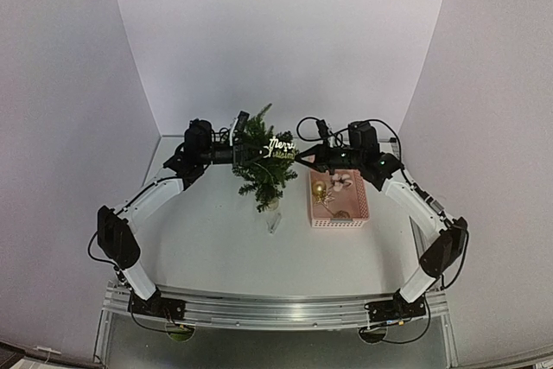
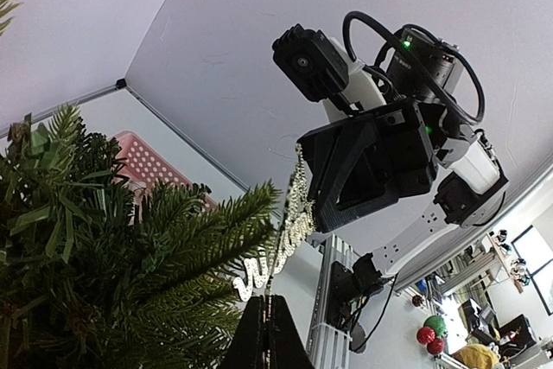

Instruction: Decorate the small christmas tree

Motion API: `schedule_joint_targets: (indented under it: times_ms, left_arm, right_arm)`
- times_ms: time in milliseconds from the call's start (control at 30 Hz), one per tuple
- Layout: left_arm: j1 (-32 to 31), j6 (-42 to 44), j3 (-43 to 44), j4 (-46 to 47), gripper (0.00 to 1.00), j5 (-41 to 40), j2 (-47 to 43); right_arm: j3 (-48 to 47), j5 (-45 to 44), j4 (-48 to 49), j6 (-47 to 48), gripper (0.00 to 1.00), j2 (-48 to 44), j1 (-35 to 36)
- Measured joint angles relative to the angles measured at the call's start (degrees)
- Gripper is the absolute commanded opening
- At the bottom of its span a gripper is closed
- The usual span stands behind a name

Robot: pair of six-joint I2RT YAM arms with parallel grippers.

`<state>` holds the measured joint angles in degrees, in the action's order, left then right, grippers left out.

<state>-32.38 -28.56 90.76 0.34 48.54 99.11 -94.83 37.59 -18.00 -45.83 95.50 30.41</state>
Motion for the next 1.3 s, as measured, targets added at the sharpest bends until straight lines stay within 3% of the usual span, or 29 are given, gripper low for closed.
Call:
schedule_joint_targets:
  times_ms: [433,467,567,700,900,1300]
  left_arm:
    - [-0.26,0.68,-0.71,0.30,0.00,-2.87,0.78]
    - [-0.28,0.94,-1.04,0.35,0.00,-2.87,0.78]
    - [-0.30,1.78,-1.98,0.30,0.00,-2.78,0.78]
    - [0.46,2.38,-2.38,1.07,0.00,-2.72,0.78]
    - [2.46,2.54,-2.44,2.23,0.00,-1.43,0.41]
    - [3.20,5.65,-6.04,-1.88,0.00,1.39,-3.73]
  right_arm:
    - [0.98,0.58,0.53,-1.41,0.00,0.42,-0.30]
    - [1.23,0.58,0.57,-1.41,0.02,0.40,-0.30]
    - [2.14,0.41,0.36,-1.30,0.24,0.42,-0.32]
    - [2.84,-0.04,-1.18,-0.87,0.36,0.42,-0.92]
    - [3.02,-0.10,-2.10,-0.45,0.44,0.42,-1.46]
    - [3.87,-0.06,-2.55,-0.18,0.47,0.42,-1.46]
